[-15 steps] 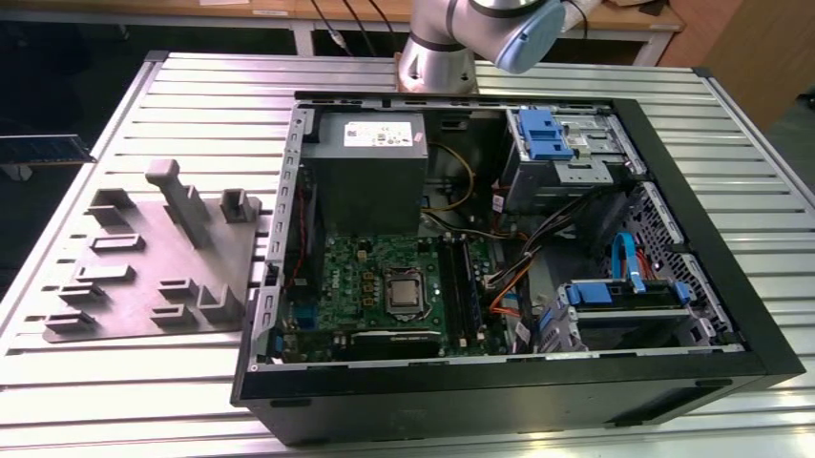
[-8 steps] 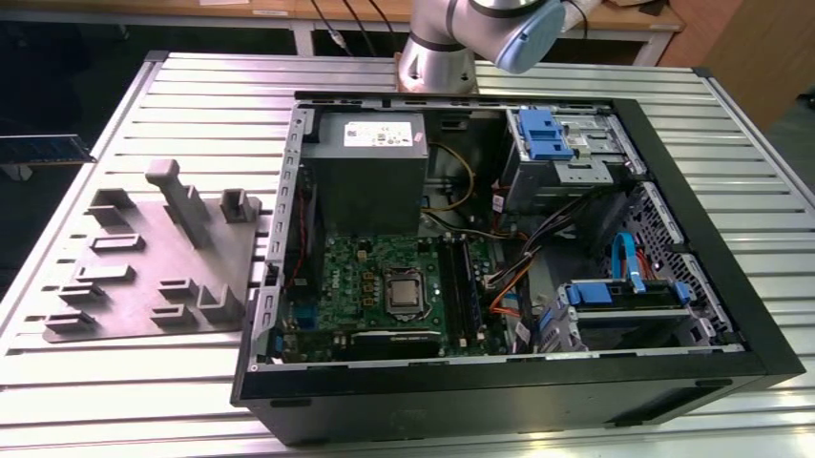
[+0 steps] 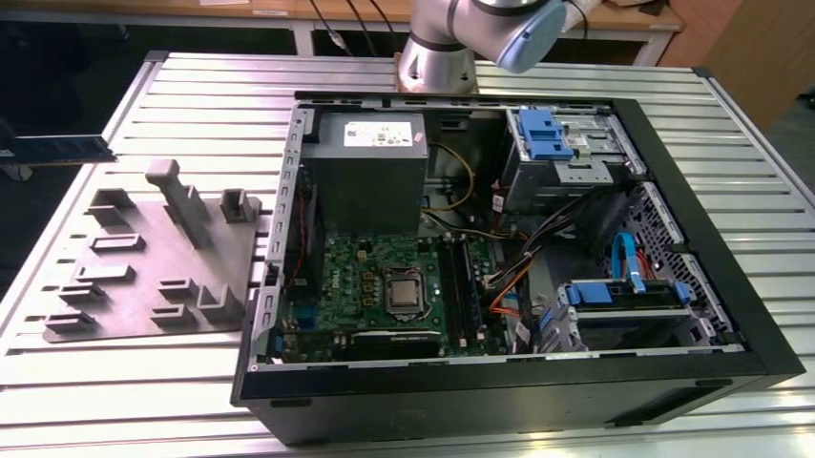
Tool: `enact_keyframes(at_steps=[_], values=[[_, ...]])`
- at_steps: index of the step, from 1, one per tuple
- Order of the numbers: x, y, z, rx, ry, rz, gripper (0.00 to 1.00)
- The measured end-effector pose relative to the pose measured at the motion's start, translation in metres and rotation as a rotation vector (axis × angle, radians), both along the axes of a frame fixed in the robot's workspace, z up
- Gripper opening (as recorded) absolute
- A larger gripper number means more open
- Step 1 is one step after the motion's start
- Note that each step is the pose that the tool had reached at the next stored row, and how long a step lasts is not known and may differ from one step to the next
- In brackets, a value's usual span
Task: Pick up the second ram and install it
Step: 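Pick up the second ram and move it above second insertion slot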
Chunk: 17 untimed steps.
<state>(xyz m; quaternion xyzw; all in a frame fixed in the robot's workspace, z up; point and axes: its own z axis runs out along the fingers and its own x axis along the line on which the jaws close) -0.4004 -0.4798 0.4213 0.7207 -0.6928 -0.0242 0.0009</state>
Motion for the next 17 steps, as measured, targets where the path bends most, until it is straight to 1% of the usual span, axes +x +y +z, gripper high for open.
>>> enact_keyframes(at_steps=[9, 17], values=[[0.026, 0.0000, -0.0001, 0.0000, 0.0001, 0.000, 0.12], [0.046, 0.0000, -0.0005, 0.0001, 0.0000, 0.000, 0.12]])
